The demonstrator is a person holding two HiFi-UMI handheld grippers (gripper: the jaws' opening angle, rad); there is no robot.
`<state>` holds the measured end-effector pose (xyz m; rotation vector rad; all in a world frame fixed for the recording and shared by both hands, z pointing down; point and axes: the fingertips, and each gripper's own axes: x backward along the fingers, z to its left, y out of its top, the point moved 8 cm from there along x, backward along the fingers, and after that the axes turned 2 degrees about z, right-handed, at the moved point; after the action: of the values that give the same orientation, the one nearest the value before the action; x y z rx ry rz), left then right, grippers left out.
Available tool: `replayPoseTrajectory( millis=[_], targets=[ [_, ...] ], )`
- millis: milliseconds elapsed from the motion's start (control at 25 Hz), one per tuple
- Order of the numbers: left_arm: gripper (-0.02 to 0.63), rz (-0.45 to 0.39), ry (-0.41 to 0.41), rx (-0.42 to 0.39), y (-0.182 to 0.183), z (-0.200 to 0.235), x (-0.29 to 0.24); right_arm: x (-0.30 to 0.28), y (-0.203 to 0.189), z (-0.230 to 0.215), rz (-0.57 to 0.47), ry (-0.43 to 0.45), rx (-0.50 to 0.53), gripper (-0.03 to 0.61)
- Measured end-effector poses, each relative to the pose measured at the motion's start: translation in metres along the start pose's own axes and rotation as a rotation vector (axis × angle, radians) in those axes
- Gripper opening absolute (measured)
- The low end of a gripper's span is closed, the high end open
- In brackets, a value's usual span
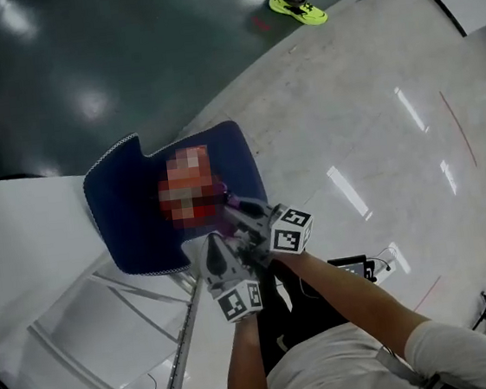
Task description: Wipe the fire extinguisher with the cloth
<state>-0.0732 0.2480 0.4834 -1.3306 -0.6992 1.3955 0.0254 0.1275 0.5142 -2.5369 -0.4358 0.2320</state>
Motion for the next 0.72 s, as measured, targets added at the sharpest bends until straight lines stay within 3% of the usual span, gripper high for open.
replayPoseTrajectory(
  millis=[120, 240, 480, 720],
  targets=[
    [0.005, 0.0, -0.012, -0.027, 0.008, -0.008, 0.014, 0.006, 0.001, 0.019, 0.019, 0.033, -0.009, 0.049],
    [0.005, -0.011, -0.007, -0.024, 0.017, -0.008, 0.02, 0.014, 0.003, 0.021, 0.014, 0.002, 0.004, 0.049],
    [0.005, 0.011, -0.073, -0.021, 0.024, 0.006, 0.032, 0.052, -0.007, 0.014, -0.081, -0.202, -0.021, 0.049],
    [0.005, 0.054, -0.177, -0.059, 0.014, 0.041, 0.017, 0.051, -0.056, 0.0, -0.132, -0.367, -0.053, 0.049]
  ],
)
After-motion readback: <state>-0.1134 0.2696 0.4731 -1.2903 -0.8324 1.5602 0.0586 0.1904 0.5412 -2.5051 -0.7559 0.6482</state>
